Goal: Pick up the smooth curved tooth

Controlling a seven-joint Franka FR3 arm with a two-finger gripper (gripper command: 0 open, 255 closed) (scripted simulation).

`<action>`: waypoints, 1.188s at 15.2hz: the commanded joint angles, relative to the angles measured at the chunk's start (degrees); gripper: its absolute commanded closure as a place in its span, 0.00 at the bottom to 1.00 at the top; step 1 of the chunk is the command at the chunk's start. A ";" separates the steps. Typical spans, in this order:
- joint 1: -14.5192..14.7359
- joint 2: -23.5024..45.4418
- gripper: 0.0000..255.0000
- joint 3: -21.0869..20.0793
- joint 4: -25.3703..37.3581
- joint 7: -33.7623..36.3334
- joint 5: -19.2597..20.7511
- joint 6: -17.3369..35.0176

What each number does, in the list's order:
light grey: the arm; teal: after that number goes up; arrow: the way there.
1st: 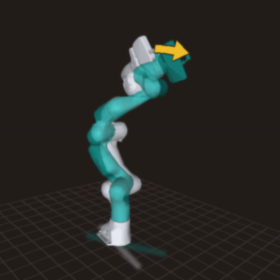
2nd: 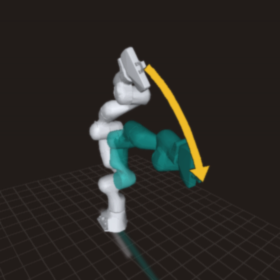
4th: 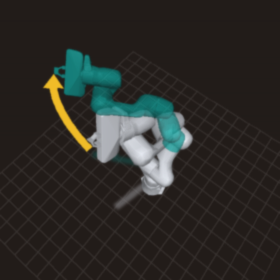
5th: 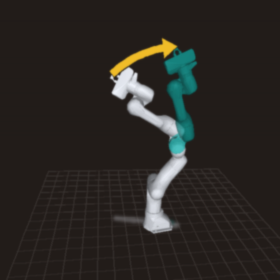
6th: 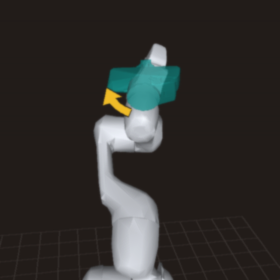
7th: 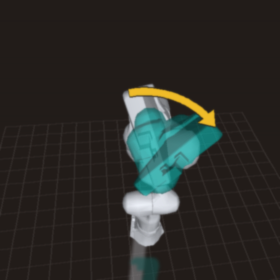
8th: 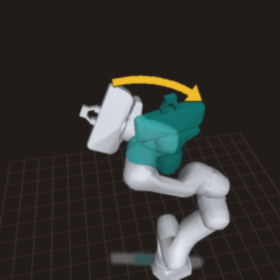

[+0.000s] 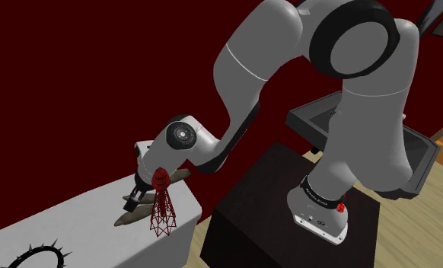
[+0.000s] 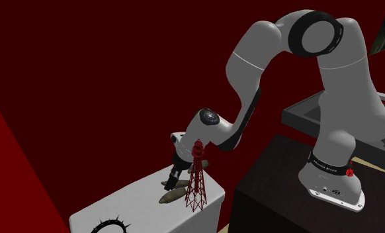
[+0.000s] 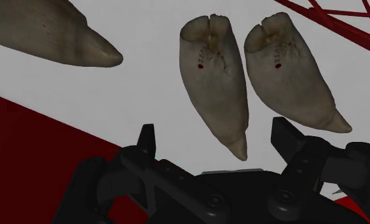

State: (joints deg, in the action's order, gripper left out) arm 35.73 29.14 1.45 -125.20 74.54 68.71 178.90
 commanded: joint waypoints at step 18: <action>-6.40 -4.89 1.00 -7.50 -3.04 -9.28 -8.16 -3.58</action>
State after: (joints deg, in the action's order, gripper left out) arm 30.48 24.94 -4.74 -127.87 66.98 62.08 175.91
